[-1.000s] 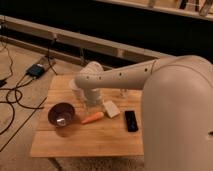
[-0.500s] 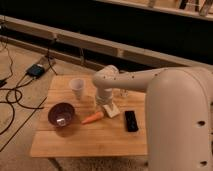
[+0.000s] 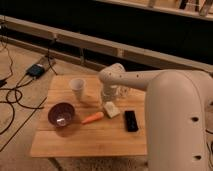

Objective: Place the white sponge in the ceramic cup

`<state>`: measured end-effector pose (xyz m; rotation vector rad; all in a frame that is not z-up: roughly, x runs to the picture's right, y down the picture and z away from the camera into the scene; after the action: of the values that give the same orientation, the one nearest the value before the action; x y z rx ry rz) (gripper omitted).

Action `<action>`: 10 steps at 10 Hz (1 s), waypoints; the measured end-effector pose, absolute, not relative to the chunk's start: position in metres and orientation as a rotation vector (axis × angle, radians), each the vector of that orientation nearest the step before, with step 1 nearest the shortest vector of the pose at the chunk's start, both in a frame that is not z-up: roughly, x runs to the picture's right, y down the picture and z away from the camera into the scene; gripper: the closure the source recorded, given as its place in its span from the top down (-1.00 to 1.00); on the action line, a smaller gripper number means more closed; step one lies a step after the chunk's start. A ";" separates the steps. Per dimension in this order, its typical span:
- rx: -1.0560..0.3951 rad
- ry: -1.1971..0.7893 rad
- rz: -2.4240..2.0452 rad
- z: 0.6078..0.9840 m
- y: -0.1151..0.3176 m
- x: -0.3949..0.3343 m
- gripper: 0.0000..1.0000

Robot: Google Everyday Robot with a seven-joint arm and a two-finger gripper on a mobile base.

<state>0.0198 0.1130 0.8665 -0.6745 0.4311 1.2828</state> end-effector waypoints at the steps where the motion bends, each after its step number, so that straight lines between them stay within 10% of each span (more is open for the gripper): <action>1: -0.675 0.432 1.264 0.869 0.112 0.022 0.30; 10: -0.679 0.427 1.188 0.899 0.119 0.030 0.30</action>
<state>0.0299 0.1188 0.8985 -0.6790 0.4269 1.1881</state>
